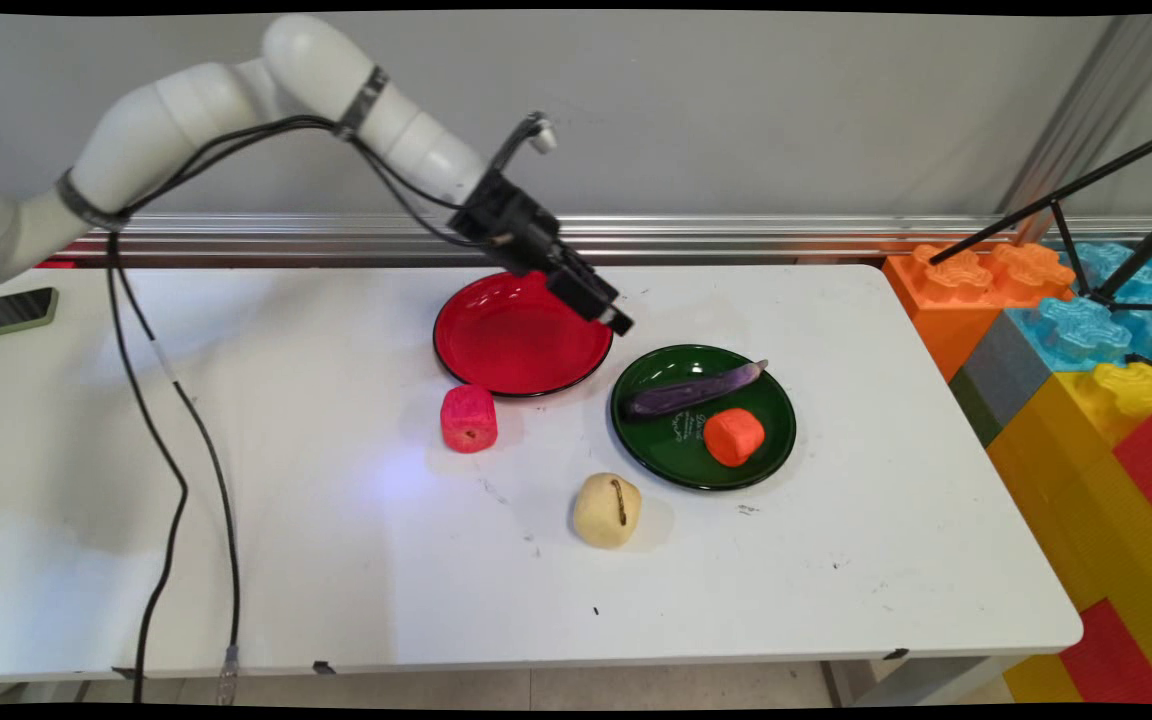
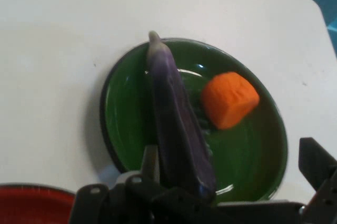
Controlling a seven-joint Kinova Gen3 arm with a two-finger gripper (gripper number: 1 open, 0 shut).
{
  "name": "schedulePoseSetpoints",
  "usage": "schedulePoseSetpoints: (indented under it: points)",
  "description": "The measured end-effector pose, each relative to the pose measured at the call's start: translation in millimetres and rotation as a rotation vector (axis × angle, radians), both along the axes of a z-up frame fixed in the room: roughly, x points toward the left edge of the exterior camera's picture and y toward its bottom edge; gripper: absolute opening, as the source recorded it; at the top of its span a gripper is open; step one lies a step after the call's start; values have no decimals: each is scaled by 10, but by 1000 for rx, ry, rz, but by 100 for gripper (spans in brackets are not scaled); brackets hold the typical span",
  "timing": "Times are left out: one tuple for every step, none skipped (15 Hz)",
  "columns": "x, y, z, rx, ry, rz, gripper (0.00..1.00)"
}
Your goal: Pick up the eggplant from the green plate
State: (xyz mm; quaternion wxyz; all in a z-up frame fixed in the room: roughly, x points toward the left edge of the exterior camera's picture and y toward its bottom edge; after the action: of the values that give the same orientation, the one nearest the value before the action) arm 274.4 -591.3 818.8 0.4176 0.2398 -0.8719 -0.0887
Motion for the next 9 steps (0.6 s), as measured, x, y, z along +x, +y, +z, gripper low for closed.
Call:
schedulePoseSetpoints:
  points:
    - [-103,-35,-16,2,-10,8,100]
    - [-189,-61,-38,5,-22,15,100]
    - [-275,-87,-66,8,-37,22,100]
    - [-357,-111,-99,13,-53,30,100]
    - [-428,-132,-130,17,-67,35,100]
    - [-474,-145,-149,20,-75,39,100]
    - [-537,-163,-176,23,-87,43,100]
    - [-610,-183,-208,28,-99,48,100]
    - [-678,-201,-237,32,-109,52,100]
